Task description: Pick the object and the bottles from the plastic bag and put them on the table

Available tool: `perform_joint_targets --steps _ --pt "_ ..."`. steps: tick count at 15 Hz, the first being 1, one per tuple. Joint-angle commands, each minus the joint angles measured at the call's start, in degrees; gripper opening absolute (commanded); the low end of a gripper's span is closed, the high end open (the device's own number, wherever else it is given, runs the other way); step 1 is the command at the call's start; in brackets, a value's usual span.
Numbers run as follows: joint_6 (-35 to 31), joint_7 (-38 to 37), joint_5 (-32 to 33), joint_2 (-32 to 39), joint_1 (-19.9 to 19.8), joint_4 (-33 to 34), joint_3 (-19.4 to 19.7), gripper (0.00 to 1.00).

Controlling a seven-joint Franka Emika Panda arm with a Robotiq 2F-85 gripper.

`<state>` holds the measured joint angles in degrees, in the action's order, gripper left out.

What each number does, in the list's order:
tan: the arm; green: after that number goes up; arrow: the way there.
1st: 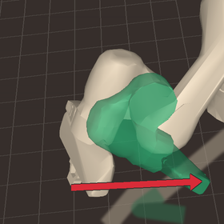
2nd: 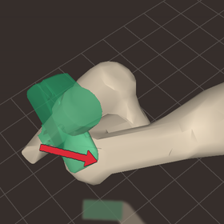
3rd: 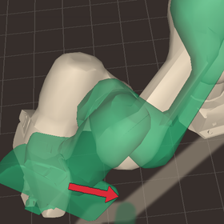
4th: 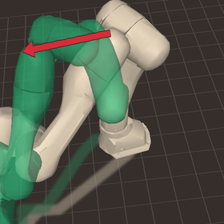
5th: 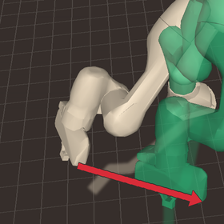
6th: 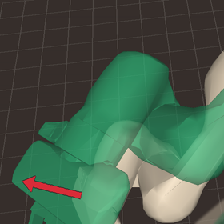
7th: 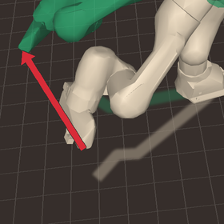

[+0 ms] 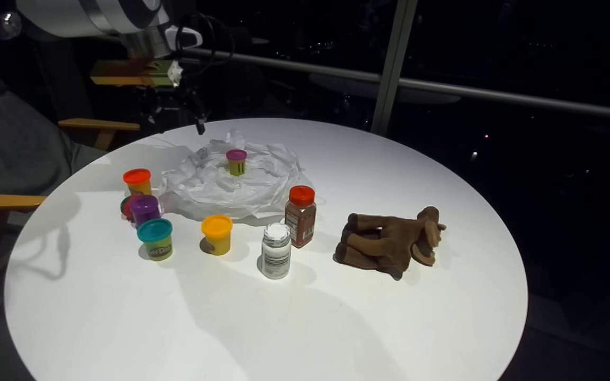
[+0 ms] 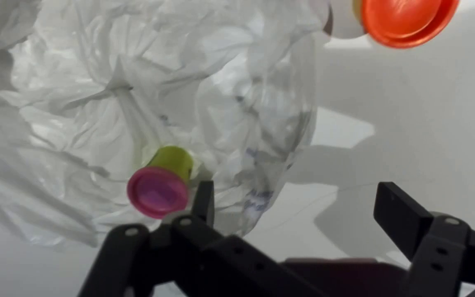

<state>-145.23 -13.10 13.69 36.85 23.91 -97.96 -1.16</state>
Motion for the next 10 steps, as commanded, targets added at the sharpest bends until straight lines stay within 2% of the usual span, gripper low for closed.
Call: perform_joint_targets --steps 1,4,10 --pt "1.9 0.8 0.8 4.3 -2.3 7.9 1.7 1.0" --pt "3.3 1.3 -0.2 8.2 -4.7 12.5 2.5 1.0" --pt "8.4 3.5 -3.9 14.8 -8.8 21.0 0.8 1.0"
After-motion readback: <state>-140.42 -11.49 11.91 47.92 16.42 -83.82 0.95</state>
